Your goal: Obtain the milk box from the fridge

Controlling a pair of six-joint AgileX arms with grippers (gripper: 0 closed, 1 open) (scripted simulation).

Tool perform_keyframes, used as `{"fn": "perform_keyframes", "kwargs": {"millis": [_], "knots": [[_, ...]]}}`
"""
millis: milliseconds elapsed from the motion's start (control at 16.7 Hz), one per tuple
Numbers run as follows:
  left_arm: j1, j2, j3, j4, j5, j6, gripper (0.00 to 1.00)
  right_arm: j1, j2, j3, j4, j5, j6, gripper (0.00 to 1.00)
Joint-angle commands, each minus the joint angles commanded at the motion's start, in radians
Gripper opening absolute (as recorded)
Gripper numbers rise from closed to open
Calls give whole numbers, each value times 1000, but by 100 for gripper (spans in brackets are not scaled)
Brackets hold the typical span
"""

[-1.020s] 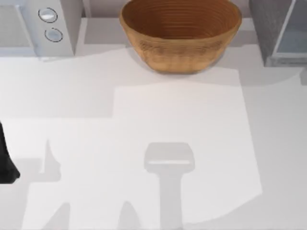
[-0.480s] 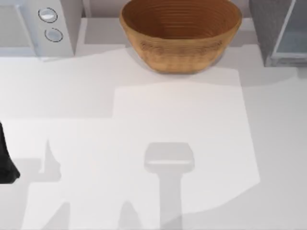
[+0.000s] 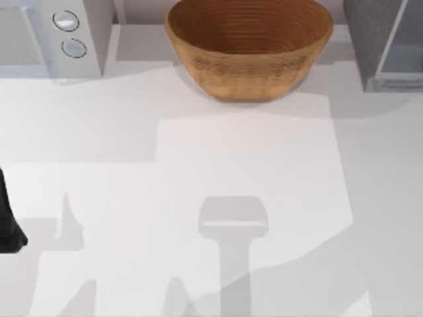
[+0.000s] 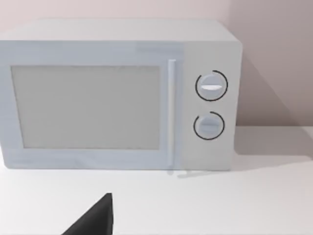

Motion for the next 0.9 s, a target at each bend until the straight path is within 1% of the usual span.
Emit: {"fn": "perform_keyframes", "kwargs": {"millis": [120,900], "knots": [[0,0,0,0,0,0,100,0,0,0,0,0,0,100],[0,0,0,0,0,0,100,0,0,0,0,0,0,2]]}}
